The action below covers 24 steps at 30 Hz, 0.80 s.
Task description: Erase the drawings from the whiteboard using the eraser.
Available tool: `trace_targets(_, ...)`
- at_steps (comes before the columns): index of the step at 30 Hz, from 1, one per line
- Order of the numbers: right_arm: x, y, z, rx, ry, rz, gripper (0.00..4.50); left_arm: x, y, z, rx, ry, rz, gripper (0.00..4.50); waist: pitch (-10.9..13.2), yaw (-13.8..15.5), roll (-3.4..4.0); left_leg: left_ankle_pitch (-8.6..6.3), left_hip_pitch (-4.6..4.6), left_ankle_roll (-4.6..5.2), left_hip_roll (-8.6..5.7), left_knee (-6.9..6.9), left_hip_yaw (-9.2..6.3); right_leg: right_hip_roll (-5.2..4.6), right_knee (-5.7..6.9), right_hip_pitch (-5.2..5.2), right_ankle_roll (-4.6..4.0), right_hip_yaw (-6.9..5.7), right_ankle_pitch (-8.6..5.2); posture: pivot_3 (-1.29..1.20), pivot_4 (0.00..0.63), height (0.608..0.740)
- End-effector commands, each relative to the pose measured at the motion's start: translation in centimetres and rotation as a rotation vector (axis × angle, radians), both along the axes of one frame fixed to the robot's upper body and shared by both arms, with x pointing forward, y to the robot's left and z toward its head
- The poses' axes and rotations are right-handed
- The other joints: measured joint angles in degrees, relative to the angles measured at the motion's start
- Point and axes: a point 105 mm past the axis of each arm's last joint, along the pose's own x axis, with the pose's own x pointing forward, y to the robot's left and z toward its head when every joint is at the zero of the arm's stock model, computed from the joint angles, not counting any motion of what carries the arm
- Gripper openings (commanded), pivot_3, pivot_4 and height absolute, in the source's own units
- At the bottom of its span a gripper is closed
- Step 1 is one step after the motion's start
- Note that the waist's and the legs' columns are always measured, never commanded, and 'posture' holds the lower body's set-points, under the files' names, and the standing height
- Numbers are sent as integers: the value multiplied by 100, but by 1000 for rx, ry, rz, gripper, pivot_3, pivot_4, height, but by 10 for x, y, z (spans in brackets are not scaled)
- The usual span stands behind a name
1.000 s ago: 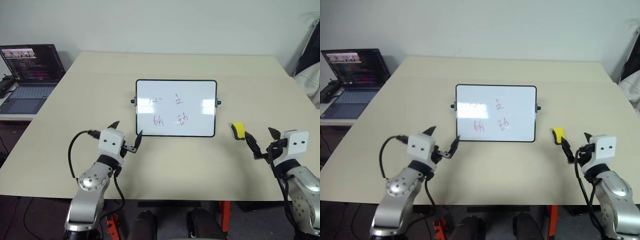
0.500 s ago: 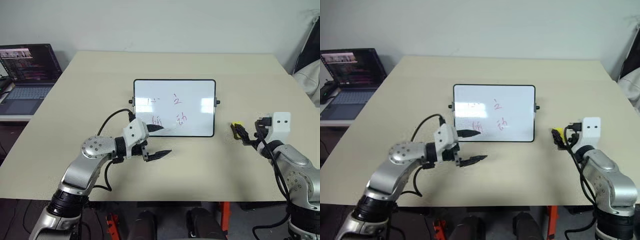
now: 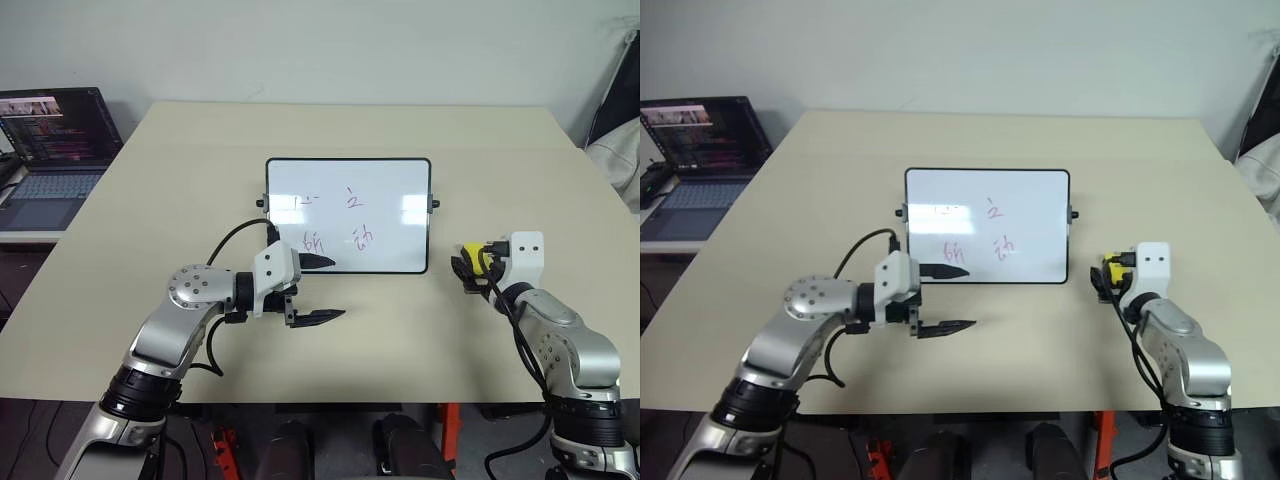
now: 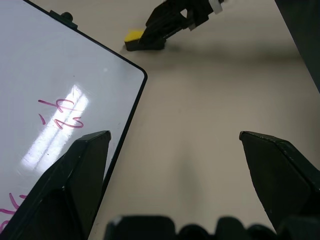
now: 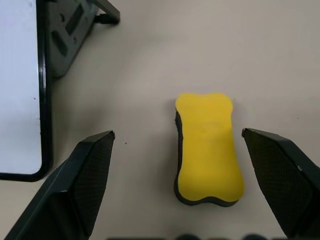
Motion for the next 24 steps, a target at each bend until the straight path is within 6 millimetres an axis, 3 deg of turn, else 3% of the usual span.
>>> trace_targets(1, 9, -3, 12, -17, -64, -10, 4473, -2, -7, 11, -11, -56, -32, 4500, 0, 0, 0, 0, 0, 0, 0, 0, 1, 0, 0, 0, 0, 1, 0, 0, 150, 740)
trace_targets(9, 17, -9, 8, -31, -62, -29, 4473, -5, -12, 15, -9, -64, -46, 4500, 0, -3, 0, 0, 1, 0, 0, 0, 2, 1, 3, -1, -1, 2, 1, 0, 150, 740)
trace_targets(18, 17, -9, 3, -22, -42, -33, 1339, -7, -4, 7, 25, -49, -35, 4500, 0, -3, 0, 0, 1, 0, 1, 0, 1, 1, 5, -1, -1, 2, 1, 0, 150, 740)
trace_targets(20, 16, -8, 3, -19, -44, -32, 1060, -8, -3, 5, 28, -38, -26, 4500, 0, -5, 0, 0, 2, 0, 1, 0, 1, 1, 5, -1, -1, 2, 1, 0, 150, 740)
trace_targets(24, 13, -2, 12, -20, -78, 2, 1060, -6, 2, 2, 17, -25, 24, 4500, 0, -4, 1, 0, 3, 0, 1, 1, 1, 0, 7, -1, -1, 2, 1, 0, 150, 740)
